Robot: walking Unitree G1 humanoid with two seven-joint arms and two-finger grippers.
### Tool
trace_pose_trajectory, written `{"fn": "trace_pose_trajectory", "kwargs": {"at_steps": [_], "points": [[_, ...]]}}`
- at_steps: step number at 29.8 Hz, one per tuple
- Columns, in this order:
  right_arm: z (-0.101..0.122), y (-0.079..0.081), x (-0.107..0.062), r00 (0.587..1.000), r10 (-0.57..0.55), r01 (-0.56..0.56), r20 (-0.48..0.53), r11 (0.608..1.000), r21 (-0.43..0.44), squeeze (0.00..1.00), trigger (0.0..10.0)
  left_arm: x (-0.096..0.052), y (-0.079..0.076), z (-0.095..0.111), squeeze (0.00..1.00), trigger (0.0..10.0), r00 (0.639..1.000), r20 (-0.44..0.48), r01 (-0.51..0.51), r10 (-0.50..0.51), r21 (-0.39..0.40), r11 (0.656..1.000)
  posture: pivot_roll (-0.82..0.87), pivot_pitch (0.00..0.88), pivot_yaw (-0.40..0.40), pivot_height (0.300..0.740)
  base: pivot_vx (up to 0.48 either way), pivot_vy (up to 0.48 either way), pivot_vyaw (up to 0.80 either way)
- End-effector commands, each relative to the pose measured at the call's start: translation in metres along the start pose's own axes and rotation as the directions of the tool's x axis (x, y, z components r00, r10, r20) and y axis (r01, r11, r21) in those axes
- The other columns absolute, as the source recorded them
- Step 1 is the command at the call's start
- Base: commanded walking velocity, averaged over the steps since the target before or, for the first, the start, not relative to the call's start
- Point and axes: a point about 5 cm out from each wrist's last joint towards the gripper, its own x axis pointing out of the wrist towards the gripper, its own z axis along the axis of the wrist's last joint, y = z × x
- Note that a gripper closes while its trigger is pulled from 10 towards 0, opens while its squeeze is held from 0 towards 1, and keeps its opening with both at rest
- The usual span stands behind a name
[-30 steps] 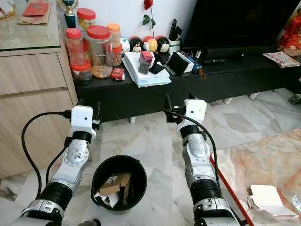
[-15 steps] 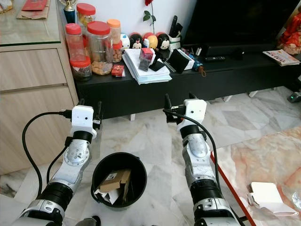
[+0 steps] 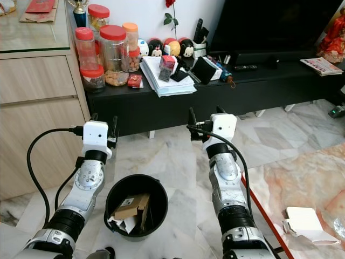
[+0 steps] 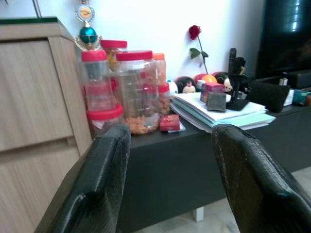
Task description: Picking trash to rubbish bin
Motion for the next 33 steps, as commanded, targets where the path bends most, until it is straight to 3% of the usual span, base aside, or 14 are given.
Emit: {"fn": "trace_pose_trajectory", "kwargs": {"at_steps": [1,10,33], "points": [[0.0009,-0.0043,0.0001,1.0,-0.008,0.008,0.001,1.0,-0.009,0.0,10.0,0.0023,-0.0052,0.005,0.0,10.0,1.0,0.022,0.016,-0.016,-0.015,1.0,0.08,0.099,-0.182,0.74,-0.27,0.0,0.0],[0.0009,-0.0039,0.0002,1.0,-0.006,0.006,0.0,1.0,-0.008,0.0,10.0,0.0024,-0.0054,0.0051,0.0,10.0,1.0,0.023,0.016,-0.016,-0.015,1.0,0.08,0.098,-0.181,0.74,-0.269,0.0,0.0],[0.0003,-0.0027,-0.0002,1.0,-0.004,0.004,0.0,1.0,-0.006,0.0,10.0,0.0019,-0.0051,0.0043,0.0,10.0,1.0,0.019,0.013,-0.013,-0.017,1.0,0.08,0.103,-0.182,0.74,0.0,0.0,0.0]]}}
